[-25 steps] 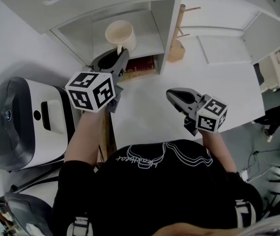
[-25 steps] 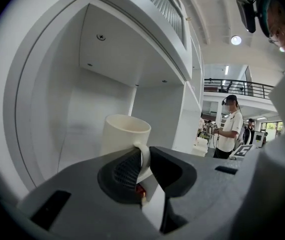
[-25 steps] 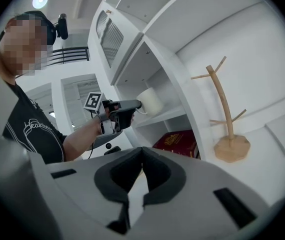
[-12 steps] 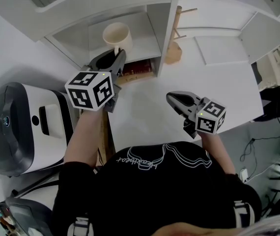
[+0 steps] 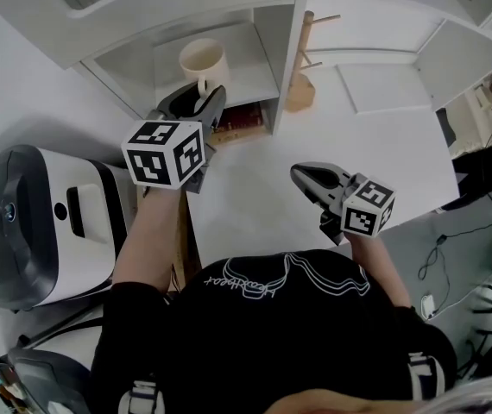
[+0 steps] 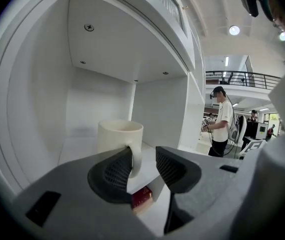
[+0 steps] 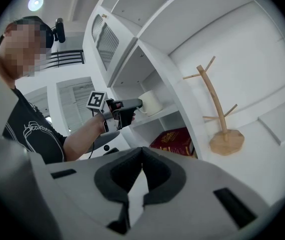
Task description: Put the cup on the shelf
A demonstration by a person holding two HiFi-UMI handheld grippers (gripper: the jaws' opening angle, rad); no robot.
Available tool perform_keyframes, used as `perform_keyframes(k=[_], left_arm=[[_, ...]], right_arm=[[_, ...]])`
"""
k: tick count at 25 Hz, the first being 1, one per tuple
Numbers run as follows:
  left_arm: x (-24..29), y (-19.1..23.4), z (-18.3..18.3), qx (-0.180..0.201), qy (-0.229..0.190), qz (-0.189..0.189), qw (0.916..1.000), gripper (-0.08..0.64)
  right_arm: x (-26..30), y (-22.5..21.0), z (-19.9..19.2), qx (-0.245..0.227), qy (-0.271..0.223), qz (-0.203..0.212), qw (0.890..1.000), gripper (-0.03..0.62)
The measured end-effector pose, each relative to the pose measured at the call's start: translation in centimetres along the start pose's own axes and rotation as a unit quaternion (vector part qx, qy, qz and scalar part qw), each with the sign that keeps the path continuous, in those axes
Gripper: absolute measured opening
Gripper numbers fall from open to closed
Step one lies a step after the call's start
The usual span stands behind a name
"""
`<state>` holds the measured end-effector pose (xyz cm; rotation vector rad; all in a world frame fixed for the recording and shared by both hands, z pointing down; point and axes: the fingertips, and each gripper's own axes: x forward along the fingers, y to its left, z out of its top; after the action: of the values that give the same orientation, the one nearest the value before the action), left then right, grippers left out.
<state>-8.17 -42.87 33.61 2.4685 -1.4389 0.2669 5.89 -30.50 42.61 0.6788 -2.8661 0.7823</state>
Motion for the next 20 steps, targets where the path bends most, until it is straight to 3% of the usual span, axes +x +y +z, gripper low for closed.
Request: perform_keyframes(k=[7,15,20], left_arm=[[-1.5,-0.7,-0.4,-0.009,-0.010,0.003,0.9999,0.215],[-2.8,-1.3,-0.8,-0.009,-0.020,-0.012,0.9997,0.219],[-3.3,-1.1,-1.1,0.011,-0.020,-0.003,0.9997,0.219]], right_arm=[[-0.9,1.7,0.3,-0.006,-0.013,-0.003,1.000,0.006],[-1.8,4.9,-0.8,-0.015,-0.016,-0.002,1.000,0.006],[-2.8,6.0,-1.6,-0.012,-0.016,-0.009,1.000,0.006]])
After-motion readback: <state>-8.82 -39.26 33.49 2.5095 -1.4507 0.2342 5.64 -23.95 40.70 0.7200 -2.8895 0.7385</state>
